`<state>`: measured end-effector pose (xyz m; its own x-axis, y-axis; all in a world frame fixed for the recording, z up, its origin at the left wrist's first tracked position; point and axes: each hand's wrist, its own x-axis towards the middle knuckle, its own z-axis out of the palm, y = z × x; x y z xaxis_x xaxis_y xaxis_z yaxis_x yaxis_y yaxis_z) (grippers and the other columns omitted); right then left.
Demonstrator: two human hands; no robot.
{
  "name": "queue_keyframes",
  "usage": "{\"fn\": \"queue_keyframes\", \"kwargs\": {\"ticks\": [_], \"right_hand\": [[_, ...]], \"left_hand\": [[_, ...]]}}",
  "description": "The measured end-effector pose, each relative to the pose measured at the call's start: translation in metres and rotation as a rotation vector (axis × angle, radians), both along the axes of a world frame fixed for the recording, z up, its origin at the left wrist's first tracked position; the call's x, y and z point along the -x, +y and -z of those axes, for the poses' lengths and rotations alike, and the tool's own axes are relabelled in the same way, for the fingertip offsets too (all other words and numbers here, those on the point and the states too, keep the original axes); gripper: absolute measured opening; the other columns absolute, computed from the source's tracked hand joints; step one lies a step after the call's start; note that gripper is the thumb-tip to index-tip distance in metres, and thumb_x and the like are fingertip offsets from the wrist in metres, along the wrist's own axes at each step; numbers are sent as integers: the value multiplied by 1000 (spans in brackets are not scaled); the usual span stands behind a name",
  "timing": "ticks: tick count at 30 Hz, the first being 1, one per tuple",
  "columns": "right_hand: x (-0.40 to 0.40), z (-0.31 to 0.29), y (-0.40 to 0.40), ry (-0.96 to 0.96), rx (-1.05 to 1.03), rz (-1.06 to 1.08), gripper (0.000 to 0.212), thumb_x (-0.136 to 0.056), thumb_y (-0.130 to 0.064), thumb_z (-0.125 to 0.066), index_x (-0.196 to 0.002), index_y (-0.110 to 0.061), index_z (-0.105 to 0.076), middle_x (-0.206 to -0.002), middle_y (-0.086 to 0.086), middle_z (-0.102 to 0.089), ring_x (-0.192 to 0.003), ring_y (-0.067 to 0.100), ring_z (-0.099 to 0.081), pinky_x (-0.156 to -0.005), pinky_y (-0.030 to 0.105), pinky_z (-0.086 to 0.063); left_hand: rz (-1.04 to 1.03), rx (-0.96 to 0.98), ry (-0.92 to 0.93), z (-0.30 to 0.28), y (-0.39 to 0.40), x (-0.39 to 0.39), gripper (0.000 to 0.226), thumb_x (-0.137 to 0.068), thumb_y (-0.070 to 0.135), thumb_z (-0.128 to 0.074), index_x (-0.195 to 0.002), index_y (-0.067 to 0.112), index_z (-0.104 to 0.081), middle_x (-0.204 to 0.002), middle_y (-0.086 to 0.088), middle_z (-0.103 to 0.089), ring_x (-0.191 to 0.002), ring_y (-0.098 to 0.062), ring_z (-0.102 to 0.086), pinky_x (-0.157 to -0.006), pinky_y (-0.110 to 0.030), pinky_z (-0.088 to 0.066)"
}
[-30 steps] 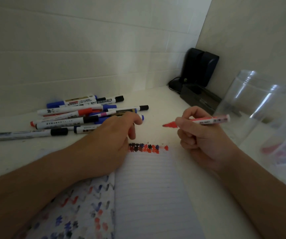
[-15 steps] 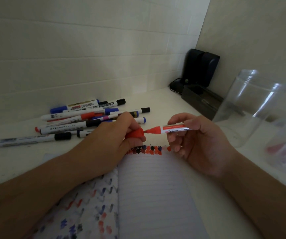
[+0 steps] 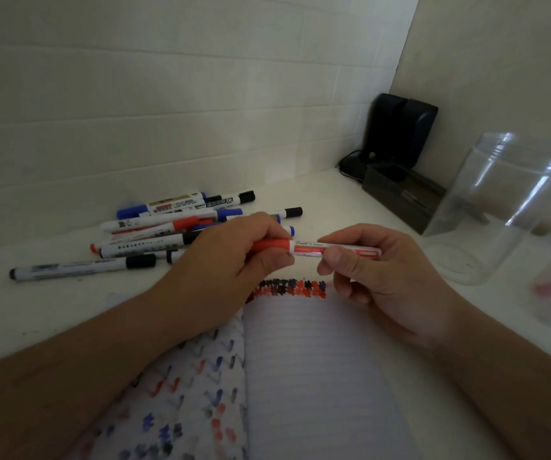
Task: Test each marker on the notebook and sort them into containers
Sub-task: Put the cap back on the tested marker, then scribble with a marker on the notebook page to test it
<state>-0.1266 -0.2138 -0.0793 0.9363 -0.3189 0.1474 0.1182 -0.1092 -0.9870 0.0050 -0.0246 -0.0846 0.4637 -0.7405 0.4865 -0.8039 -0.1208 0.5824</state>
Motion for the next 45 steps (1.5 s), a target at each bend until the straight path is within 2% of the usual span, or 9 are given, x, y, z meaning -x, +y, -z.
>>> {"fn": "queue_keyframes", "kwargs": {"ticks": [6, 12, 17, 24, 28, 32, 35, 40, 45], "right_hand": [[-1, 6, 4, -18, -37, -85, 11, -85, -25, -73, -91, -15, -71, -76, 18, -69, -49, 19, -50, -44, 20, -39], [-3, 11, 3, -65, -28, -87, 3, -89, -22, -70, -89, -19, -69, -76, 17, -69, -49, 18, -50, -45, 22, -39], [-5, 8, 6, 4, 50, -24, 8, -98, -18, -67, -93, -12, -64, -66, 13, -63, -48, 16, -53, -46, 22, -41], [24, -32, 9, 65, 171, 84, 5, -97, -5, -66, -97, -8, -62, -69, 14, -69, -56, 24, -58, -47, 28, -35], [85, -38, 7, -33, 58, 240, 6, -100, -8, -63, -95, -11, -65, -72, 15, -68, -55, 24, -57, -48, 26, -39], [158, -50, -17, -190, -233, 511, 29, -101, -10, -59, -76, -23, -68, -66, 10, -59, -53, 19, -51, -51, 25, -36], [205, -66, -51, -339, -332, 774, 18, -101, -11, -59, -85, -18, -61, -61, 5, -53, -49, 15, -47, -42, 21, -35], [231, -75, -91, -310, -300, 940, 5, -103, -16, -57, -102, -14, -62, -76, 12, -65, -52, 19, -56, -47, 24, -42], [209, -67, -91, -245, -242, 935, 32, -98, -13, -62, -124, -30, -57, -88, 11, -75, -59, 19, -62, -57, 28, -49]], "left_hand": [[48, -71, 10, 2, 2, -3, 37, -86, 66, -36, -99, 35, -52, -93, 20, -60, -77, -8, -59, -61, -20, -47], [35, -64, -67, -3, 0, -2, 29, -91, 63, -37, -96, 38, -49, -76, 9, -62, -71, -14, -59, -60, -29, -47], [-13, -116, -137, -7, 0, -4, 31, -93, 60, -39, -97, 32, -53, -65, 9, -56, -64, -9, -56, -58, -21, -45], [40, -380, -242, -22, 1, 9, 12, -99, 55, -50, -108, 48, -55, -89, 23, -61, -81, 8, -56, -69, -19, -42], [164, -308, -157, -55, -22, 46, 11, -98, 45, -59, -108, 45, -64, -86, 21, -70, -74, 3, -67, -63, -17, -51], [258, -149, -220, -75, -73, 110, 40, -96, 43, -61, -136, 49, -53, -100, 26, -63, -90, 6, -59, -72, -16, -45], [310, -95, -207, -78, -103, 152, 63, -96, 43, -61, -151, 49, -32, -121, 28, -56, -100, 5, -55, -80, -16, -43], [322, -173, -296, -64, -114, 164, 39, -94, 46, -62, -132, 48, -56, -116, 27, -60, -104, 5, -54, -78, -10, -37], [245, -276, -284, -51, -94, 136, 25, -93, 51, -59, -118, 52, -62, -104, 27, -60, -98, 4, -55, -81, -20, -44]]}}
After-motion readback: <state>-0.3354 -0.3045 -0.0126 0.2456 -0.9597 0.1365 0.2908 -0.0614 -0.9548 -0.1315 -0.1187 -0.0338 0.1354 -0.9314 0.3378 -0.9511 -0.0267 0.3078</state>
